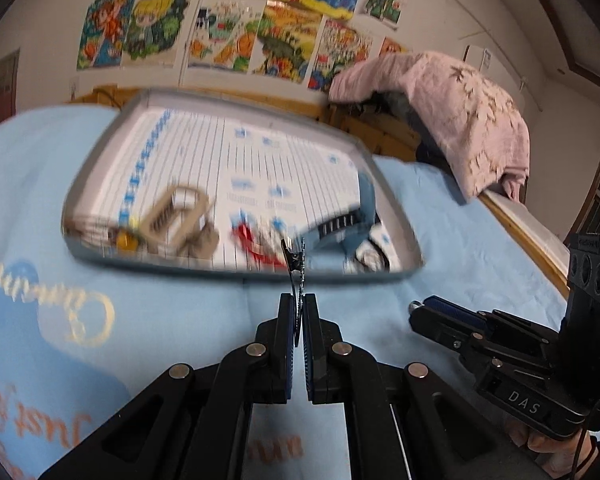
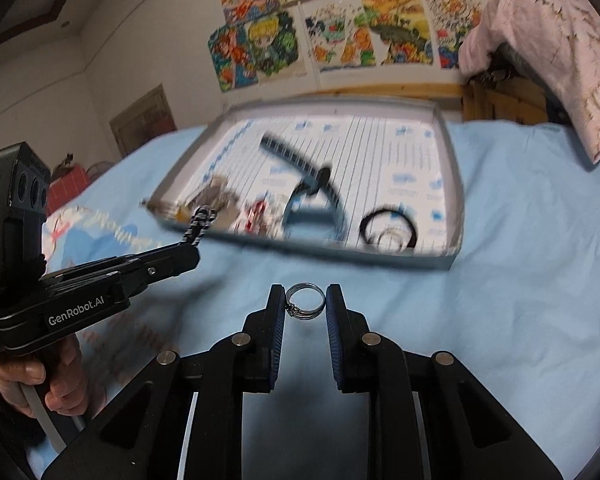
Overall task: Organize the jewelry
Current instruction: 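Carry the keychain and ring into the grey tray and open both tools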
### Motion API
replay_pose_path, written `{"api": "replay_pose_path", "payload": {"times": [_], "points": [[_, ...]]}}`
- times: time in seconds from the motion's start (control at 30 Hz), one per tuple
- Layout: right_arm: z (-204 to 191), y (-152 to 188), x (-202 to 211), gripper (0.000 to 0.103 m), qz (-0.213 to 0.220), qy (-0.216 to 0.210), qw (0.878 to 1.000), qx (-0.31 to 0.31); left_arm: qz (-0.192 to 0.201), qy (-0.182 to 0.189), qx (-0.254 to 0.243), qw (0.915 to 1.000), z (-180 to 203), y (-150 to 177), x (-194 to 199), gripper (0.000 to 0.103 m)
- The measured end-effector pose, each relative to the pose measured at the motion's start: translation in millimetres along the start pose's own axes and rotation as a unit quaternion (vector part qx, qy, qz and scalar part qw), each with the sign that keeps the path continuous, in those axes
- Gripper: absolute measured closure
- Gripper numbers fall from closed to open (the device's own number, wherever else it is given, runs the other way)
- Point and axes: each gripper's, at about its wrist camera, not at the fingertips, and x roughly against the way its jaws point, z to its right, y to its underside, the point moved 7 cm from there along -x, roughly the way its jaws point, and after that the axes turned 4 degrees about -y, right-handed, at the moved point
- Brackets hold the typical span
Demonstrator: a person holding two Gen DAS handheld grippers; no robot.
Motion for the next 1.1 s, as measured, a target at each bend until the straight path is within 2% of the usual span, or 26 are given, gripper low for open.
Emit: {"api": "replay_pose_path", "payload": {"times": [0.17, 0.37, 0.53, 0.67, 0.9, 1.0, 1.1], "points": [[18.8, -32.8, -8.9, 0.085, 0.038, 0.025, 0.999, -0.023, 0.028, -0.012, -0.005, 0.9995, -3.8, -33.2, -10.9, 0.098], [39.6, -49.5, -38.4, 0.085, 0.036, 0.048, 0.997, -0.05, 0.002, -0.016, -0.007, 0.9998, -11.3, -48.5, -49.3, 0.098], [49.2, -41.3, -61.7, 0.085, 0.003, 0.055, 0.996, -0.063, -0.016, -0.02, -0.013, 0.9996, -12.4, -46.1, -69.0, 0.098], [54.0, -34.1, -71.1, 0.085, -0.012, 0.052, 0.996, -0.076, -0.016, -0.019, -0.013, 0.9996, -13.2, -43.5, -73.1, 0.098], [55.3, -33.7, -71.2, 0.084, -0.006, 0.052, 0.995, -0.084, -0.019, -0.028, 0.002, 0.9994, -20.8, -41.8, -74.3, 0.098], [57.2, -34.1, -66.6, 0.074, 0.001, 0.052, 0.995, -0.087, -0.018, -0.032, 0.002, 0.9993, -21.1, -42.5, -73.4, 0.098], [58.9, -34.2, -59.3, 0.073, 0.011, 0.053, 0.994, -0.091, -0.018, -0.033, -0.001, 0.9993, -19.4, -43.0, -72.0, 0.098]]}}
